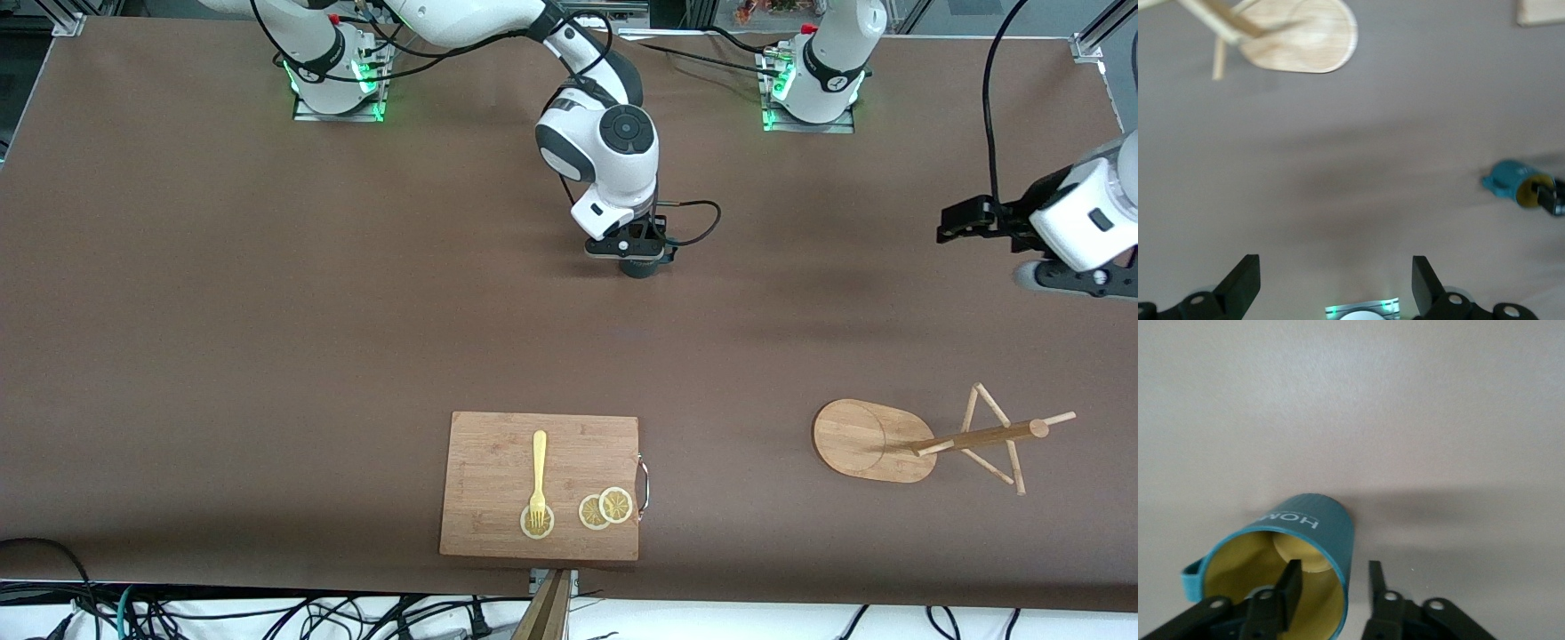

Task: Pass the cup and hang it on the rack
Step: 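Set the mug down and withdraw the right gripper while the left gripper approaches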

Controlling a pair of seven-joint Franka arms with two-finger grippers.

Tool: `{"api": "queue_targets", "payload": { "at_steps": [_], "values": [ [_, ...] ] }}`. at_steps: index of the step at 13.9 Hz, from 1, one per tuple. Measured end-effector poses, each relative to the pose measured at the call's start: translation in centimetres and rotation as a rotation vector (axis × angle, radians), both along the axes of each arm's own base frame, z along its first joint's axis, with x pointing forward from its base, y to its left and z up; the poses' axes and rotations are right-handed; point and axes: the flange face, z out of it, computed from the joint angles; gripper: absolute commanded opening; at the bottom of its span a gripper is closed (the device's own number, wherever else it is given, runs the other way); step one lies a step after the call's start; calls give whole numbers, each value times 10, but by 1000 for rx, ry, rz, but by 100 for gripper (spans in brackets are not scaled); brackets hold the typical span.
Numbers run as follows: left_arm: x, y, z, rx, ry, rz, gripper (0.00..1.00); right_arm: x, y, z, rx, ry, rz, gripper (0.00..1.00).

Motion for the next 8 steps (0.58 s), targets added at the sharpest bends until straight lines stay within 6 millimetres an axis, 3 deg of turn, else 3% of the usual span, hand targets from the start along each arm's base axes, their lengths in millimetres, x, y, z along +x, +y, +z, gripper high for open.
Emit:
{"api": "queue_targets", "payload": {
  "at_steps": [3, 4, 6, 8],
  "values": [
    [-2, -12, -6, -115, 5, -201, 100, 23, -1, 54, -7, -8, -24, 64],
    [-3, -13, -13, -148, 13, -290, 100, 35, -8, 74, 0, -16, -41, 70],
    [-7, -17, -35, -218, 48, -494, 100, 72, -40, 116, 14, -32, -66, 100],
    [-15, -25, -67, -328, 91, -625, 100, 113, -91, 153, 20, -20, -15, 100]
  ]
}}
